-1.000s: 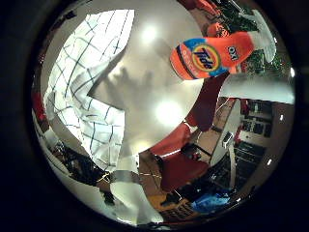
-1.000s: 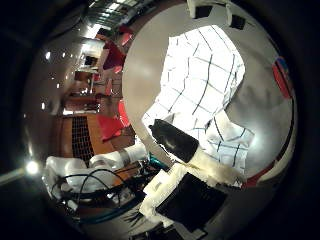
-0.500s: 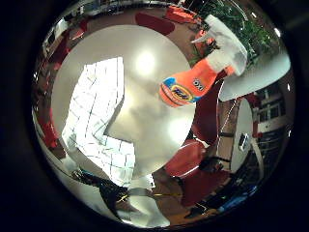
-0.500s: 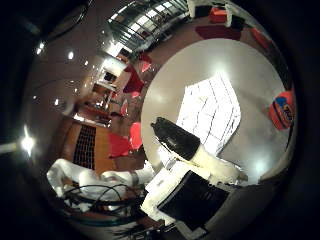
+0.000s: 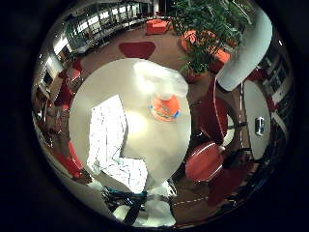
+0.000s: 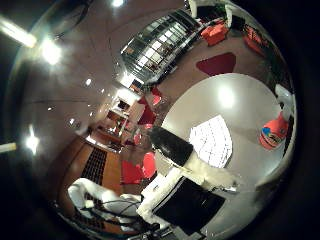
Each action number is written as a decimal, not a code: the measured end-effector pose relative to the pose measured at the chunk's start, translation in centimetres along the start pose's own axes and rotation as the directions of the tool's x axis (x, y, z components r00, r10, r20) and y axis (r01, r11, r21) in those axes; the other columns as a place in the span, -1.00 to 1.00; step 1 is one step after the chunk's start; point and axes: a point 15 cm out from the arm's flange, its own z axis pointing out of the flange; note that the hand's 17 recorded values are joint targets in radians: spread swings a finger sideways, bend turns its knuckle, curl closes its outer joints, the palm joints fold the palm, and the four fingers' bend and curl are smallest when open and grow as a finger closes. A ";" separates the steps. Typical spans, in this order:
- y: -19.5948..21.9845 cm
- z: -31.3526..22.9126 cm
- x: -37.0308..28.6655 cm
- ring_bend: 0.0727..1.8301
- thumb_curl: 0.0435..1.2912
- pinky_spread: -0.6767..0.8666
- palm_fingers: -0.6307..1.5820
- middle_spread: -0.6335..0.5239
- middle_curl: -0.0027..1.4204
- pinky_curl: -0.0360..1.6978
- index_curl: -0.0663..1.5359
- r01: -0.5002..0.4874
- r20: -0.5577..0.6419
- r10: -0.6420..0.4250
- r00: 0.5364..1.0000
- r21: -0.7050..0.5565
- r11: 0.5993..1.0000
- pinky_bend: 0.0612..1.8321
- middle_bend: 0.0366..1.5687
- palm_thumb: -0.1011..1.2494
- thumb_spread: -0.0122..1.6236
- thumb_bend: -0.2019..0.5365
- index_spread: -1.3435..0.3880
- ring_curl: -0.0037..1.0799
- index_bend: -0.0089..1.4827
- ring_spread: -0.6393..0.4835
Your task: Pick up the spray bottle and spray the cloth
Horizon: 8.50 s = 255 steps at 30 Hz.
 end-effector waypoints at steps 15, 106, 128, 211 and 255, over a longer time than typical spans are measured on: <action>2.4 -2.7 12.8 -0.28 -0.61 0.50 -0.27 0.28 -0.49 -0.79 -0.56 -0.230 0.064 0.225 0.972 0.070 0.971 -0.25 -0.49 -0.20 0.35 -0.51 0.30 -0.65 -0.77 0.50; 6.5 20.4 17.2 -0.11 -0.51 0.05 0.25 -0.08 -0.34 -0.69 -0.50 -0.429 0.536 0.375 0.756 -0.026 0.903 -0.43 -0.29 0.14 0.29 -0.49 0.29 -0.39 -0.73 -0.06; 6.0 22.1 10.9 0.42 -0.09 -0.43 0.74 -0.04 -0.10 -0.29 0.04 -0.406 0.605 0.348 0.716 -0.044 0.913 0.32 0.49 0.67 0.13 -0.48 0.29 -0.02 0.27 -0.11; 9.5 12.8 -3.5 0.59 0.17 -0.42 0.66 -0.02 -0.17 0.54 -0.05 0.009 -0.135 -0.705 0.697 -0.980 0.197 0.07 0.74 0.64 0.17 -0.49 0.33 0.05 0.57 -0.13; 19.7 30.0 -31.9 0.59 0.23 -0.43 0.66 -0.02 -0.18 0.54 -0.03 0.564 0.695 -0.165 0.700 -0.396 0.724 0.05 0.73 0.71 0.11 -0.49 0.32 0.05 0.54 -0.13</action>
